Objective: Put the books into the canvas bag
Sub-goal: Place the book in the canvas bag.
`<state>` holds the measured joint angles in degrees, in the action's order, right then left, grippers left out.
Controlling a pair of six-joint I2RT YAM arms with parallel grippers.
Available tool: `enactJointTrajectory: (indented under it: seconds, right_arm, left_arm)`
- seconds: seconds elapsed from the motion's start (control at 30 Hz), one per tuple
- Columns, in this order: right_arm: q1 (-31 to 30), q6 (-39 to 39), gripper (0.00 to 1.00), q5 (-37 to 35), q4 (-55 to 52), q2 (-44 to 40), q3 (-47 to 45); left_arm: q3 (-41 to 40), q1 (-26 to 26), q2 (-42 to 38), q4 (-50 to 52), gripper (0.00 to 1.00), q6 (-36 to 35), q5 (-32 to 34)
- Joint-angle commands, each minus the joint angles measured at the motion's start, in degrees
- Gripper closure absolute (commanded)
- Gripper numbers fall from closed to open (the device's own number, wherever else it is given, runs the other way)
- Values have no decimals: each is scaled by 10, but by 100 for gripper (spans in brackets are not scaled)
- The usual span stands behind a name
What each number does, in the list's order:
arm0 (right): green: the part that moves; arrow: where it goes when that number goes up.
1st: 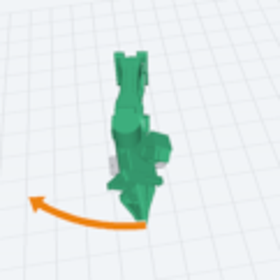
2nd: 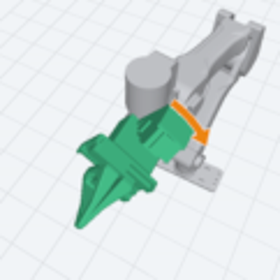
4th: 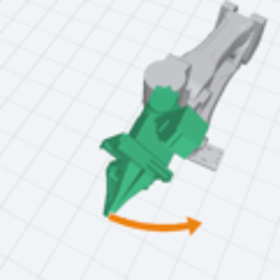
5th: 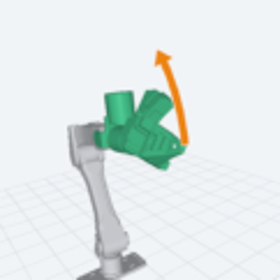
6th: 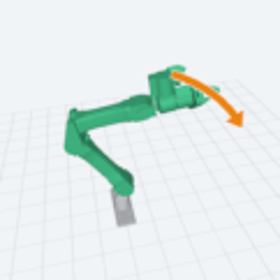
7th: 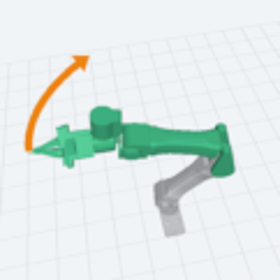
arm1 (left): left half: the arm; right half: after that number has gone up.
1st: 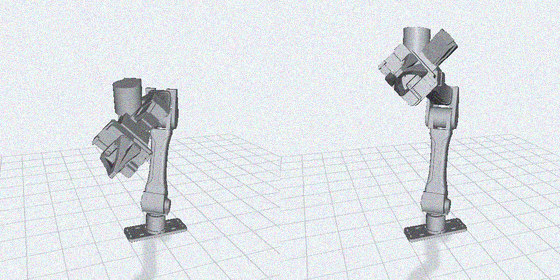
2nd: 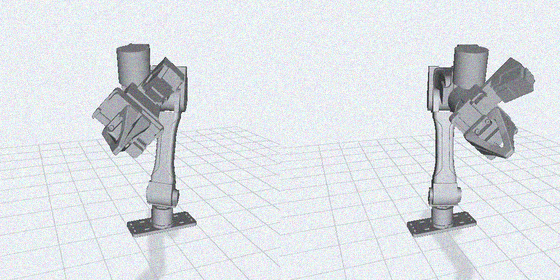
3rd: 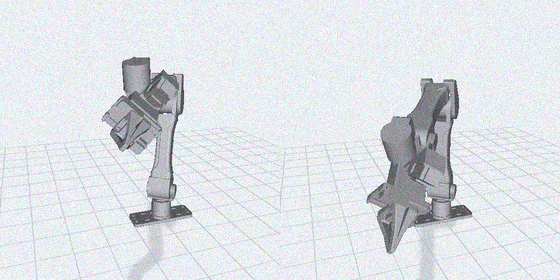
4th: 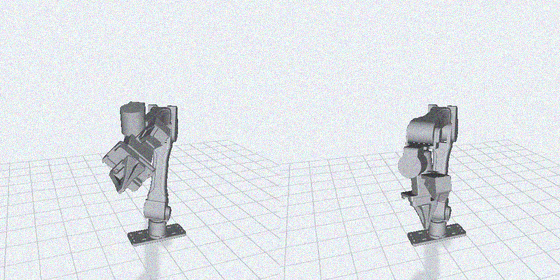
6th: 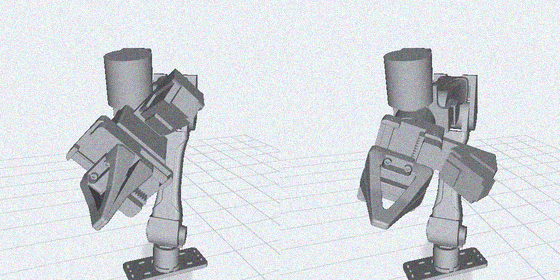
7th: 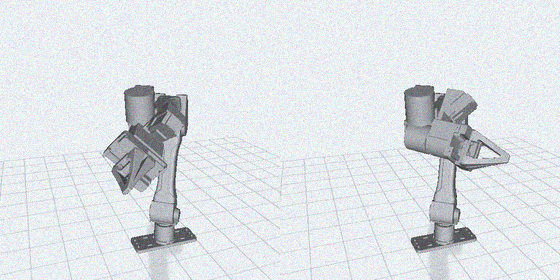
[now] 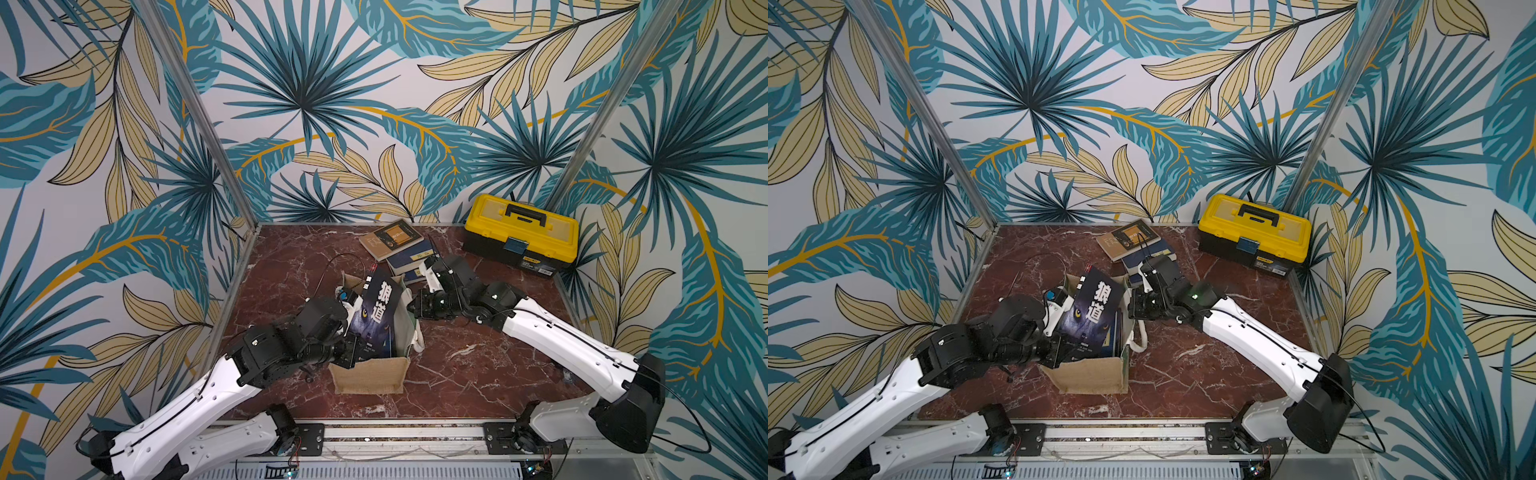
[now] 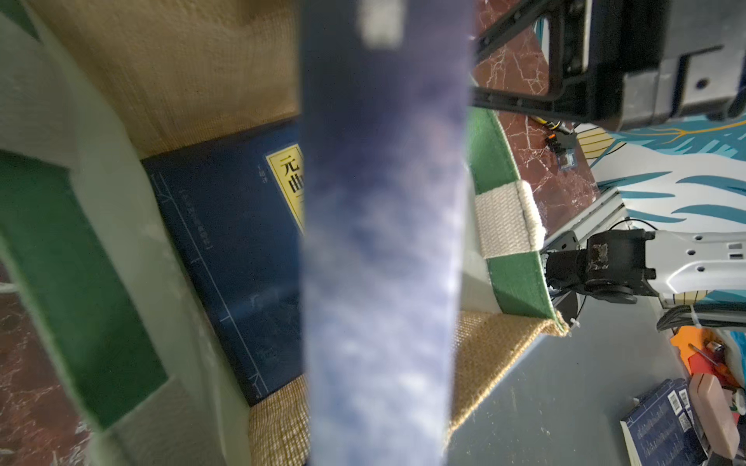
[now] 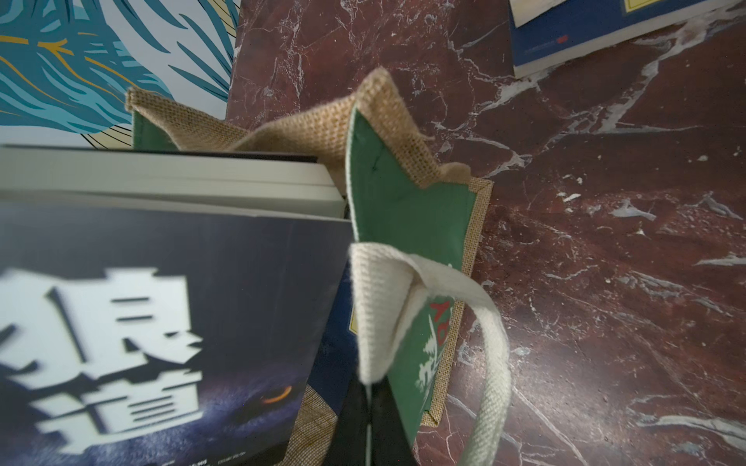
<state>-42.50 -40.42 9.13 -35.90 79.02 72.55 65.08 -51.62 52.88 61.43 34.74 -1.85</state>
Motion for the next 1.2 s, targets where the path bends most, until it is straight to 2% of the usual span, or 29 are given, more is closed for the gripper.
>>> enactJointTrajectory:
  seconds: [0.0,0.17,0.4,0.6,0.8,1.0,1.17]
  right_arm:
    - [-3,3,100,-21,-12,-24,2]
    - [-3,1,100,-16,-7,-28,5]
    - [-3,-1,100,1,0,-20,4]
    - [-3,-1,100,4,3,-23,3]
    - [-3,-4,100,12,13,-22,1]
    - [-3,-3,100,12,14,-25,-3]
    - [-3,0,100,9,17,-31,-8]
  left_arm:
    - [47,-14,15,54,100,45,57]
    - [54,-34,52,67,100,123,93]
    - [104,-54,132,65,100,164,114]
    - [140,-66,179,54,100,198,100]
    - [74,-67,174,-75,100,222,32]
    - [11,-65,171,-124,100,249,40]
    - [-37,-46,160,-125,100,257,37]
